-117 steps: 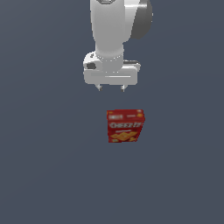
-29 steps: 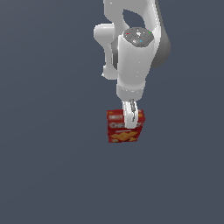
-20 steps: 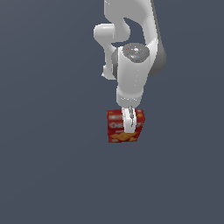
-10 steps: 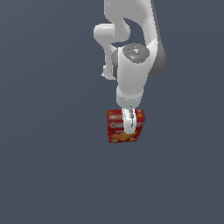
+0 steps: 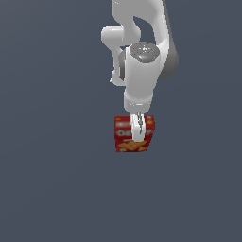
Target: Pick up the object and move it to a goal position.
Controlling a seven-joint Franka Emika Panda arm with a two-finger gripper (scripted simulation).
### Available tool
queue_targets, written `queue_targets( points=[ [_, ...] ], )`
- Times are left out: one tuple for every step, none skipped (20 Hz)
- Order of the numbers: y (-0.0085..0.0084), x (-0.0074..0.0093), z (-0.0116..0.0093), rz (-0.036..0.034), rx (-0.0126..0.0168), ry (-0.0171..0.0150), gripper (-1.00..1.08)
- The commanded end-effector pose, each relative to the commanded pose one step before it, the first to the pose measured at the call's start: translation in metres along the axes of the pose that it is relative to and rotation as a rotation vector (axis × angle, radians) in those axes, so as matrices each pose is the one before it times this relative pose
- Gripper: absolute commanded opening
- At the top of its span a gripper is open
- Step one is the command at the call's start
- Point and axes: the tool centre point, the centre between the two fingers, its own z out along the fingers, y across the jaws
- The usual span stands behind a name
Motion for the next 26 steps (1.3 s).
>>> queue_targets(
  points=[
    [0.00357, 0.00565, -0.00953, 0.0007, 0.00229, -0.00043, -1.0],
    [0.00219, 0.00278, -0.00448, 0.0, 0.0, 0.0, -1.0],
    [0.00243, 0.0031, -0.005, 0.0, 0.0, 0.0, -1.0],
    [0.00268, 0.00358, -0.00551, 0.00008, -0.00004, -0.00048, -1.0],
    [0.00295, 0.00377, -0.00608, 0.0, 0.0, 0.0, -1.0],
    [0.00322, 0.00412, -0.00666, 0.0, 0.0, 0.0, -1.0],
    [0.00348, 0.00463, -0.00723, 0.00007, -0.00005, -0.00048, -1.0],
    [0.00374, 0.00481, -0.0078, 0.0, 0.0, 0.0, -1.0],
    [0.00397, 0.00513, -0.00832, 0.0, 0.0, 0.0, -1.0],
    [0.00417, 0.00558, -0.00876, 0.00007, -0.00004, -0.00048, -1.0],
    [0.00437, 0.00568, -0.00924, 0.0, 0.0, 0.0, -1.0],
    [0.00453, 0.00612, -0.00963, 0.00008, -0.00004, -0.00048, -1.0],
    [0.00468, 0.00615, -0.01001, 0.0, 0.0, 0.0, -1.0],
    [0.00466, 0.00617, -0.01003, 0.0, 0.0, 0.0, -1.0],
    [0.00461, 0.00614, -0.01, 0.0, 0.0, 0.0, -1.0],
    [0.00454, 0.00636, -0.0099, 0.00015, -0.00006, -0.00046, -1.0],
    [0.00445, 0.00606, -0.00983, 0.0, 0.0, 0.0, -1.0],
    [0.0043, 0.00593, -0.0096, 0.0, 0.0, 0.0, -1.0],
    [0.00415, 0.00577, -0.00933, 0.0, 0.0, 0.0, -1.0],
    [0.00398, 0.00559, -0.00903, 0.0, 0.0, 0.0, -1.0],
    [0.0038, 0.00539, -0.00869, 0.0, 0.0, 0.0, -1.0],
    [0.0036, 0.0052, -0.00836, 0.0, 0.0, 0.0, -1.0],
    [0.00337, 0.00499, -0.00799, 0.00025, -0.00009, 0.00041, -1.0],
    [0.00315, 0.0048, -0.00762, 0.0, 0.0, 0.0, -1.0],
    [0.00289, 0.00453, -0.00714, 0.0, 0.0, 0.0, -1.0],
    [0.00261, 0.00398, -0.00661, -0.00002, -0.00002, 0.00049, -1.0]
  ],
)
